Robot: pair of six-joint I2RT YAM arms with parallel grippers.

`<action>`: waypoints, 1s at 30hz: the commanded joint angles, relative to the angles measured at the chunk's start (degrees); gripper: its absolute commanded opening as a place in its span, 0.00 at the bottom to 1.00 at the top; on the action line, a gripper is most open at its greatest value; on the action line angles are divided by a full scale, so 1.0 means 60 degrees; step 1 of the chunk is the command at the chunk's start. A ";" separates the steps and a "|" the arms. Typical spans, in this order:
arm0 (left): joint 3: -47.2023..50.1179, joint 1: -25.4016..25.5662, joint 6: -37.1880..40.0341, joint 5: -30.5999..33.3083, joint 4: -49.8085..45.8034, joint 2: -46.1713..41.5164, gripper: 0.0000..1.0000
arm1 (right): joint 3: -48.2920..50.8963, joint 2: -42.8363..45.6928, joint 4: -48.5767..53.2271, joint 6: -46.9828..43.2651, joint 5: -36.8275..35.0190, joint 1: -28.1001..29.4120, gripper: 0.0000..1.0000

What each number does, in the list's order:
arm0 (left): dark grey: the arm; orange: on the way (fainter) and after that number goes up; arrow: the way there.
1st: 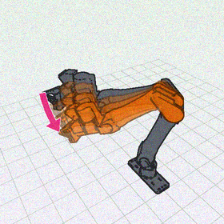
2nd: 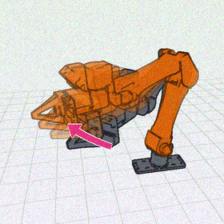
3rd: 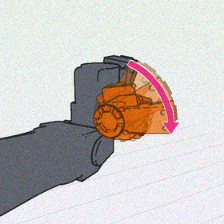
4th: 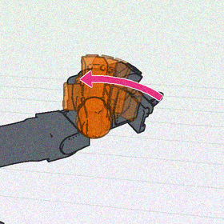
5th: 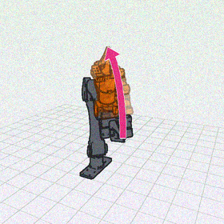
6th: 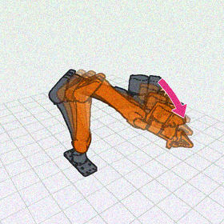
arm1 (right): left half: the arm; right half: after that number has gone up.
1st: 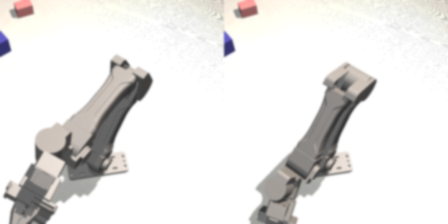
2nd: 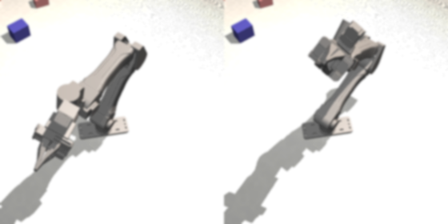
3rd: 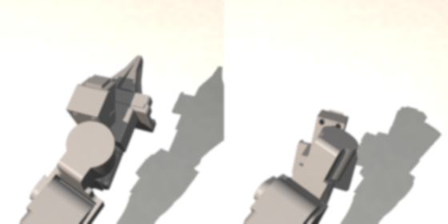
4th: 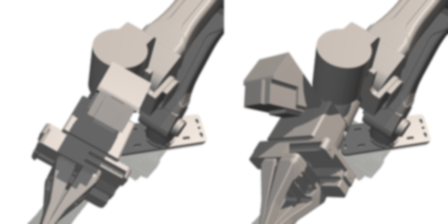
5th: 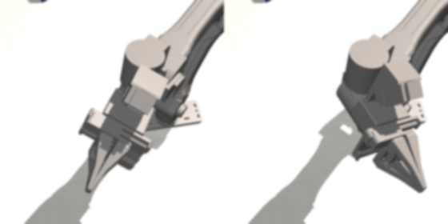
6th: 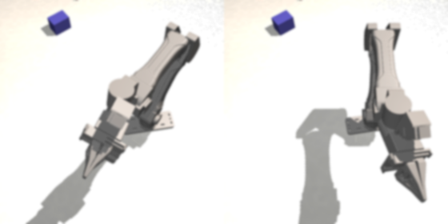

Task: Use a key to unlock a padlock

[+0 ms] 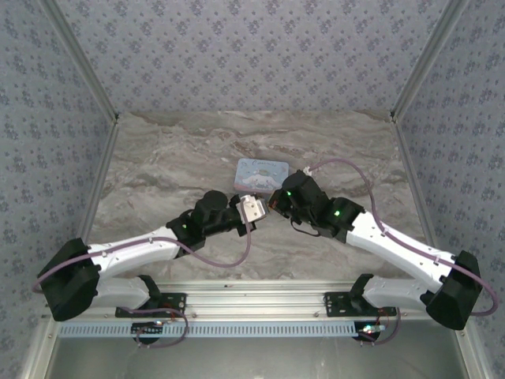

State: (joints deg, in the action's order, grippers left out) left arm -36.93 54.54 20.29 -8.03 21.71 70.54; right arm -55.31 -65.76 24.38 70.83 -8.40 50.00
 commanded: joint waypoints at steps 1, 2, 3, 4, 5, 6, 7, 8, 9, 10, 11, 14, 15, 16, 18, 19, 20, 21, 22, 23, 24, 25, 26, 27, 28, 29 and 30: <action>-0.0348 -0.0023 -0.0482 0.0474 -0.0193 -0.0263 0.00 | 0.0054 0.0193 0.0099 0.0195 -0.0137 -0.0012 0.09; -0.0403 -0.0023 -0.0582 0.0486 -0.0300 -0.0292 0.00 | 0.0034 0.0201 0.0199 0.0207 -0.0111 -0.0026 0.17; -0.0459 -0.0034 -0.0708 0.0493 -0.0459 -0.0322 0.00 | 0.0019 0.0229 0.0260 0.0218 -0.0069 -0.0050 0.24; -0.0540 -0.0059 -0.0849 0.0487 -0.0625 -0.0338 0.00 | 0.0006 0.0271 0.0277 0.0197 -0.0064 -0.0070 0.31; -0.0624 -0.0115 -0.1056 0.0451 -0.0854 -0.0365 0.00 | 0.0003 0.0363 0.0273 0.0115 -0.0078 -0.0097 0.41; -0.0716 -0.0221 -0.1293 0.0300 -0.1083 -0.0415 0.00 | 0.0018 0.0491 0.0288 -0.0032 -0.0090 -0.0152 0.48; -0.0782 -0.0358 -0.1545 0.0119 -0.1266 -0.0444 0.00 | 0.0012 0.0623 0.0301 -0.0199 -0.0101 -0.0216 0.53; -0.0842 -0.0549 -0.1891 -0.0136 -0.1453 -0.0512 0.00 | 0.0026 0.0823 0.0295 -0.0419 -0.0167 -0.0292 0.56; -0.0873 -0.0767 -0.2295 -0.0413 -0.1596 -0.0587 0.00 | 0.0053 0.1038 0.0277 -0.0689 -0.0238 -0.0396 0.57; -0.0876 -0.1025 -0.2709 -0.0721 -0.1701 -0.0664 0.00 | 0.0106 0.1275 0.0202 -0.1016 -0.0292 -0.0496 0.58; -0.0877 -0.1263 -0.3068 -0.0969 -0.1792 -0.0733 0.00 | 0.0159 0.1485 0.0114 -0.1287 -0.0345 -0.0571 0.58; -0.0797 -0.2020 -0.4138 -0.2045 -0.1960 -0.0969 0.00 | 0.0363 0.2083 -0.0206 -0.2269 -0.0285 -0.0875 0.56; -0.0767 -0.2299 -0.4531 -0.2476 -0.2004 -0.1030 0.00 | 0.0410 0.2227 -0.0307 -0.2634 -0.0161 -0.0993 0.55; -0.0737 -0.2581 -0.4895 -0.2914 -0.2008 -0.1076 0.00 | 0.0428 0.2303 -0.0420 -0.3006 0.0042 -0.1111 0.55; -0.0668 -0.3069 -0.5553 -0.3666 -0.1944 -0.1162 0.00 | 0.0400 0.2331 -0.0680 -0.3734 0.0633 -0.1348 0.54; -0.0645 -0.3311 -0.5885 -0.4010 -0.1903 -0.1215 0.00 | 0.0349 0.2290 -0.0833 -0.4104 0.1055 -0.1504 0.52; -0.0628 -0.3518 -0.6182 -0.4331 -0.1832 -0.1253 0.00 | 0.0321 0.2213 -0.1011 -0.4437 0.1450 -0.1635 0.49; -0.0592 -0.3769 -0.6547 -0.4797 -0.1642 -0.1258 0.00 | 0.0278 0.2111 -0.1243 -0.4951 0.1978 -0.1768 0.44; -0.0556 -0.4028 -0.6971 -0.5298 -0.1354 -0.1256 0.00 | 0.0237 0.1982 -0.1384 -0.5295 0.2589 -0.1874 0.40; -0.0525 -0.4222 -0.7337 -0.5713 -0.1089 -0.1244 0.00 | 0.0210 0.1869 -0.1563 -0.5506 0.3080 -0.1960 0.38; -0.0525 -0.4401 -0.7705 -0.6139 -0.0787 -0.1191 0.00 | 0.0170 0.1735 -0.1768 -0.5709 0.3653 -0.2027 0.36; -0.0552 -0.4524 -0.8044 -0.6530 -0.0557 -0.1150 0.00 | 0.0119 0.1603 -0.1959 -0.5734 0.4162 -0.2061 0.35; -0.0601 -0.4597 -0.8232 -0.6818 -0.0418 -0.1111 0.00 | 0.0072 0.1498 -0.2109 -0.5996 0.4521 -0.2074 0.35; -0.0666 -0.4629 -0.8369 -0.7083 -0.0329 -0.1060 0.00 | 0.0027 0.1389 -0.2256 -0.6192 0.4933 -0.2090 0.35; -0.0737 -0.4637 -0.8455 -0.7262 -0.0273 -0.1011 0.00 | -0.0020 0.1284 -0.2408 -0.6284 0.5295 -0.2086 0.35; -0.0785 -0.4638 -0.8526 -0.7429 -0.0211 -0.0979 0.00 | -0.0057 0.1203 -0.2516 -0.6349 0.5575 -0.2102 0.36; -0.0852 -0.4638 -0.8626 -0.7626 -0.0136 -0.0937 0.00 | -0.0087 0.1113 -0.2651 -0.6384 0.5872 -0.2107 0.37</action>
State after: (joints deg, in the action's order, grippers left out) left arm -39.99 26.94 -26.35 -45.36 16.64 64.34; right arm -53.78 -58.39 12.95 37.58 16.47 37.74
